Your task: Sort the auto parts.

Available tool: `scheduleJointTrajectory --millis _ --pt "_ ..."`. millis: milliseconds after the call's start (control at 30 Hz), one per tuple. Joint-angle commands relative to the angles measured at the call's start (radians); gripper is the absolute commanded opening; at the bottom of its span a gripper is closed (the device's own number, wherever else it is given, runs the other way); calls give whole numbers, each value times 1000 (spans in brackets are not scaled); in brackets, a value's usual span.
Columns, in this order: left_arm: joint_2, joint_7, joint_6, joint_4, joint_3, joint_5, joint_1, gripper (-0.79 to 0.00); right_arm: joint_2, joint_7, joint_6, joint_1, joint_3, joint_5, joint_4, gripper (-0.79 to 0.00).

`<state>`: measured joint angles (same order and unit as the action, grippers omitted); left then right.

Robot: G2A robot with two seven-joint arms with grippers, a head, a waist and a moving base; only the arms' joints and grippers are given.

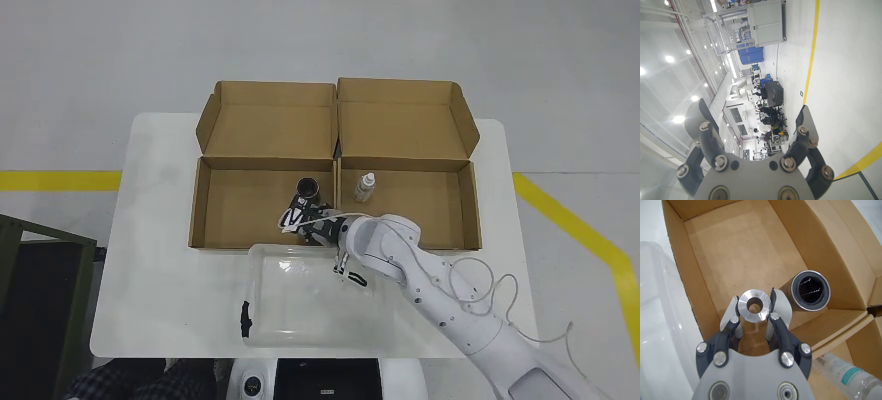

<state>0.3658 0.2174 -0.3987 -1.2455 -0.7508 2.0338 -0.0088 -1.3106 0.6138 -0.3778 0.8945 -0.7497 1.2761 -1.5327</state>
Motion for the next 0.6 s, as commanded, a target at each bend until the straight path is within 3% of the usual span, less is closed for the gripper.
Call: scheduleJointTrajectory --millis 0,567 --pt "0 0 0 0 0 0 0 0 -3 3 -2 -3 2 -2 8 -613" --pt "0 0 0 0 0 0 0 0 -15 17 -14 0 -2 12 19 -508"
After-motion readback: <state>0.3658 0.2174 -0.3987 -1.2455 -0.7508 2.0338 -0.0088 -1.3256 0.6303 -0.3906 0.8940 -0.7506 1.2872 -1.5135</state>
